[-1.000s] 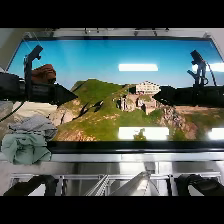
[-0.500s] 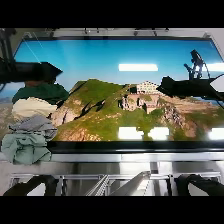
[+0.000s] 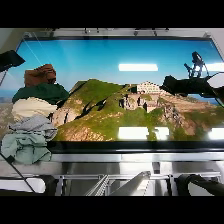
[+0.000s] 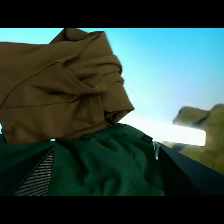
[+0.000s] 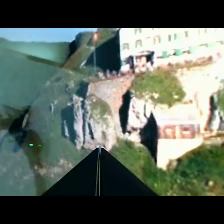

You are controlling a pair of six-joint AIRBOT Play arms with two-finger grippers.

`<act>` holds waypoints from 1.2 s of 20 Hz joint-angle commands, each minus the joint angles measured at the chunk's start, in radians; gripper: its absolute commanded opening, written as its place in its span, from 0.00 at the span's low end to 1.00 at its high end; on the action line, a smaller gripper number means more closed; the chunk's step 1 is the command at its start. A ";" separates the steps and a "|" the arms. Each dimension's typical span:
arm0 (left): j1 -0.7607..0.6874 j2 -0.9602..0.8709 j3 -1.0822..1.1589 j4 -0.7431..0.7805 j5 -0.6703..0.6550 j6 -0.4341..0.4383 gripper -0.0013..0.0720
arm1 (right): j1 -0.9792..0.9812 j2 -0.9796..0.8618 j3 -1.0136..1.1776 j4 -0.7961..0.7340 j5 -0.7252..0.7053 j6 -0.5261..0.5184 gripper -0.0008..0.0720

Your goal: Fold the shirts.

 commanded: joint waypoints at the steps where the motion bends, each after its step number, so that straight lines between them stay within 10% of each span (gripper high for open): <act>1: 0.030 -0.172 0.109 0.018 0.045 -0.034 1.00 | -0.002 -0.005 0.001 0.000 -0.004 -0.007 0.03; 8: -0.089 -0.411 0.223 0.299 0.090 -0.124 1.00 | -0.002 -0.005 0.001 0.000 -0.004 -0.007 0.03; 20: -0.160 -0.470 0.281 0.333 0.107 -0.131 0.99 | -0.001 -0.005 0.001 0.003 -0.003 -0.033 0.03; 21: -0.160 -0.471 0.281 0.333 0.105 -0.131 0.94 | -0.001 -0.005 0.001 0.003 -0.003 -0.033 0.03; 24: -0.169 -0.470 0.281 0.330 0.060 -0.131 0.22 | -0.001 -0.005 0.001 0.002 -0.003 -0.034 0.03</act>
